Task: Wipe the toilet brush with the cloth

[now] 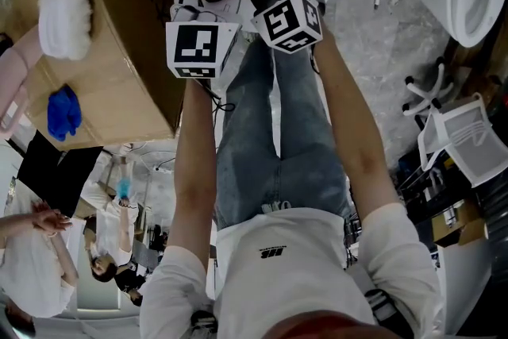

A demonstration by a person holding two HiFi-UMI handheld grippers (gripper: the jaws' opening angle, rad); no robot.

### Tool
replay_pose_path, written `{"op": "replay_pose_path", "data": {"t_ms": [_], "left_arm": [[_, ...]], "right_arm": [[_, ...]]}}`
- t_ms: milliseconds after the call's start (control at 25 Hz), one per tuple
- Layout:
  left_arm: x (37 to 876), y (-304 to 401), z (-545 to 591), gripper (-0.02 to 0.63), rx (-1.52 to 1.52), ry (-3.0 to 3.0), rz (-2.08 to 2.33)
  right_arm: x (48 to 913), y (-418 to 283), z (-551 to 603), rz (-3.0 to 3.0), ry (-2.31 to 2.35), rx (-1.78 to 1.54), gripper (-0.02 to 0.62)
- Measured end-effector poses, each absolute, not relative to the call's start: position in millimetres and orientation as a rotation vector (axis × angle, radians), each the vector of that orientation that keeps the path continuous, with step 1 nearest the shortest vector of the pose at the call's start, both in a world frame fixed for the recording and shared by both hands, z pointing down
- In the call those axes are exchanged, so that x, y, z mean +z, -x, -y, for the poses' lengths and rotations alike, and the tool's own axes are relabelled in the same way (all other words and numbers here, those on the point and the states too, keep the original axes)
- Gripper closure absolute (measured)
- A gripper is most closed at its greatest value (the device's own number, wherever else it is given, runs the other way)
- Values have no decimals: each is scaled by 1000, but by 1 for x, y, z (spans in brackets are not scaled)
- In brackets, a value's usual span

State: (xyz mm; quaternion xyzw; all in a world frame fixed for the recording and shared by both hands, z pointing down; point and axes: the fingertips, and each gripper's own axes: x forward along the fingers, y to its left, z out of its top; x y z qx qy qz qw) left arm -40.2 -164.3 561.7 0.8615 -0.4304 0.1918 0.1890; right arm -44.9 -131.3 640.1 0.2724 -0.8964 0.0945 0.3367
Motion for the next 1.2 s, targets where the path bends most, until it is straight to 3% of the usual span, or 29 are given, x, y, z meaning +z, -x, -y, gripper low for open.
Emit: {"op": "replay_pose_path", "data": {"t_ms": [560, 1200], "left_arm": [[610, 36, 162, 499, 576, -2378, 1169], [573, 38, 161, 497, 623, -2406, 1149]], "right_arm": [[639, 46, 132, 2350, -723, 239, 541], [640, 44, 130, 2348, -707, 240, 541]]}}
